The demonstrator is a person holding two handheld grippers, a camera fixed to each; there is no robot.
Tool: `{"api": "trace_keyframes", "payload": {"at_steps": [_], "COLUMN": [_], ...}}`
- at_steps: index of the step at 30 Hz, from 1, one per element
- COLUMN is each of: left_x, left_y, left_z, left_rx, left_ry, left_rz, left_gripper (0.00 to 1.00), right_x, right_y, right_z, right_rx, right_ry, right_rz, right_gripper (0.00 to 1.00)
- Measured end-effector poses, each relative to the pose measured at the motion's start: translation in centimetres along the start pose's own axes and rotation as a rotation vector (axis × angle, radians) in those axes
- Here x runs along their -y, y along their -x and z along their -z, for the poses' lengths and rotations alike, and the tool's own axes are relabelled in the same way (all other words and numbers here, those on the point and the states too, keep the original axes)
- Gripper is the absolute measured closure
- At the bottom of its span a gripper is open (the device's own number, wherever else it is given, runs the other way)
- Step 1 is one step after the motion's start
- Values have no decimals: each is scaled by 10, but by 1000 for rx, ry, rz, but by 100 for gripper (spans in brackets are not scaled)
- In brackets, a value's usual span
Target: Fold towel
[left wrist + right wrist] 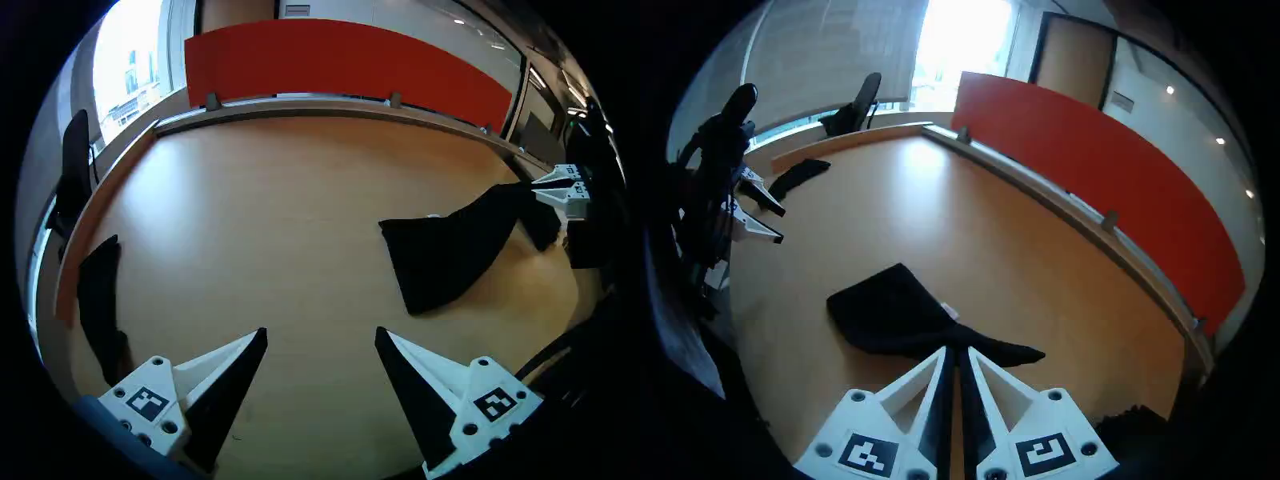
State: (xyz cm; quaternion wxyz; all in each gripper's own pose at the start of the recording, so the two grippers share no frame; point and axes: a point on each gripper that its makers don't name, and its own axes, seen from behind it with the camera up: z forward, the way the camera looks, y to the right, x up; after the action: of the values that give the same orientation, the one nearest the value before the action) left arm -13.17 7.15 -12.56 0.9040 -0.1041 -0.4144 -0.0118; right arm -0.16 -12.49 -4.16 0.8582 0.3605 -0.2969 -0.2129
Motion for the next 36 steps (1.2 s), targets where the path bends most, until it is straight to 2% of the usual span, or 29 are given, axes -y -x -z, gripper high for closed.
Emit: {"api": "trace_keyframes", "payload": {"at_steps": [10, 18, 26, 36], "left_x": [0, 2, 7, 14], "left_y": [-4, -9, -8, 0], "left_z": [4, 9, 18, 30], "left_rx": [-7, -19, -24, -29], "left_ry": [4, 3, -6, -28], "left_rz": [10, 24, 45, 83], "left_gripper": [0, 0, 0, 0], "right_x": [27, 67, 104, 136], "right_y": [-12, -23, -21, -13], "right_z": [-21, -49, -72, -96], "right_rx": [-6, -4, 22, 62], "right_ry": [-66, -159, -254, -347], "right_rz": [35, 69, 108, 157], "right_gripper": [96, 96, 96, 96]}}
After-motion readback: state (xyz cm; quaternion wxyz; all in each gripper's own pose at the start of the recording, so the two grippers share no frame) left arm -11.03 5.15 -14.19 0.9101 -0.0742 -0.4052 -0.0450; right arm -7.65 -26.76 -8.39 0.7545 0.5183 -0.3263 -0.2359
